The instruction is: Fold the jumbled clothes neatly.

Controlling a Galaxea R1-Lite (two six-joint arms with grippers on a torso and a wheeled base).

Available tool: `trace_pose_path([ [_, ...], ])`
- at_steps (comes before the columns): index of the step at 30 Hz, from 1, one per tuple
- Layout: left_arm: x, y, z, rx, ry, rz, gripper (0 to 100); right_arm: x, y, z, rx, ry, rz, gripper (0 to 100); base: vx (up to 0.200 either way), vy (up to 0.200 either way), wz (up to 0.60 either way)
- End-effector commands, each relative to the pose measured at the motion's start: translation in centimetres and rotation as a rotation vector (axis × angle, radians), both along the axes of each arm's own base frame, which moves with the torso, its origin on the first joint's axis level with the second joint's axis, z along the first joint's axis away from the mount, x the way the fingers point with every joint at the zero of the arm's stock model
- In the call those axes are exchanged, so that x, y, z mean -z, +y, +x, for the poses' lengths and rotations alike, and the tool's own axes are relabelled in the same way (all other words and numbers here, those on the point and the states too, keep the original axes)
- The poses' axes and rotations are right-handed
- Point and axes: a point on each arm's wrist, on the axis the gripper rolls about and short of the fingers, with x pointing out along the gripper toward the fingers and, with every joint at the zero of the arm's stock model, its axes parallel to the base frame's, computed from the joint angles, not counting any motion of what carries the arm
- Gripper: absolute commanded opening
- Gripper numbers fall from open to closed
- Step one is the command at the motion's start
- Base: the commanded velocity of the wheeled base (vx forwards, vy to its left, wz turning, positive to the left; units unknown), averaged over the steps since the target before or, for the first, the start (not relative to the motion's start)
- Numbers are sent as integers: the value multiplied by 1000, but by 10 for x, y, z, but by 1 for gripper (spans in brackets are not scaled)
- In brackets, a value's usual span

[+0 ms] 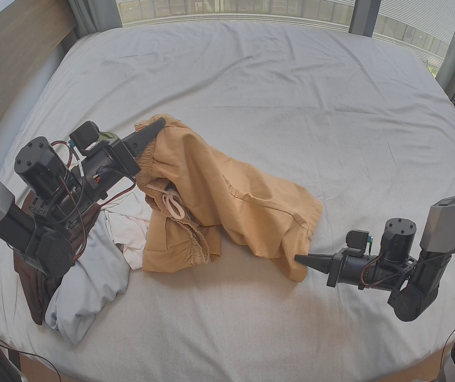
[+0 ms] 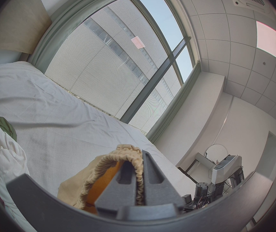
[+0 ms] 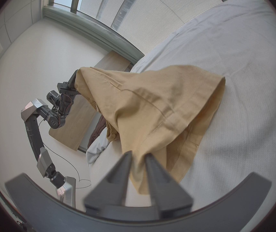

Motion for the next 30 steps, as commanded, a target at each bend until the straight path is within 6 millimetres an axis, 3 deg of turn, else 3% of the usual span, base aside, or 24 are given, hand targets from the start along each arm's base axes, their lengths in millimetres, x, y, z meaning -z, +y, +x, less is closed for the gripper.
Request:
trace_pose_path([
  [1, 0, 0, 0, -1, -1, 0, 0, 12, 0, 1, -3, 32, -13, 100, 0, 0, 0],
  [18, -2, 0, -1, 1, -9, -2, 0, -3, 3, 26, 34, -7, 65, 100, 0, 0, 0],
  [22, -4, 0, -1, 1, -12, -3, 0, 2, 1, 51, 99, -19, 100, 100, 0, 0, 0],
  [30, -3, 0, -1, 2, -11, -2, 0, -11, -7, 66, 175, -34, 162, 100, 0, 0, 0],
])
